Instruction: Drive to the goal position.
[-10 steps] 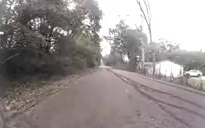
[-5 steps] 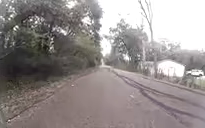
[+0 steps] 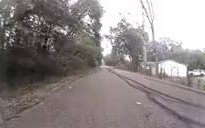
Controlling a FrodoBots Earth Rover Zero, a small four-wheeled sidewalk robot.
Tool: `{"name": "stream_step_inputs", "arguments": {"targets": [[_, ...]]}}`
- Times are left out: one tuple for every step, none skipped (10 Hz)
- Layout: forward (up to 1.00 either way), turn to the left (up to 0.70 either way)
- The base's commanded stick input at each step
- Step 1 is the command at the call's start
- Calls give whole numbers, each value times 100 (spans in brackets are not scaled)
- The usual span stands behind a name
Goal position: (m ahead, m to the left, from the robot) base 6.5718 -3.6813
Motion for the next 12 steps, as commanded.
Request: {"name": "stream_step_inputs", "arguments": {"targets": [[70,0],[70,0],[70,-12],[70,-12],[70,-1],[70,0],[70,0],[70,0],[70,0],[70,0],[70,0],[70,0]]}}
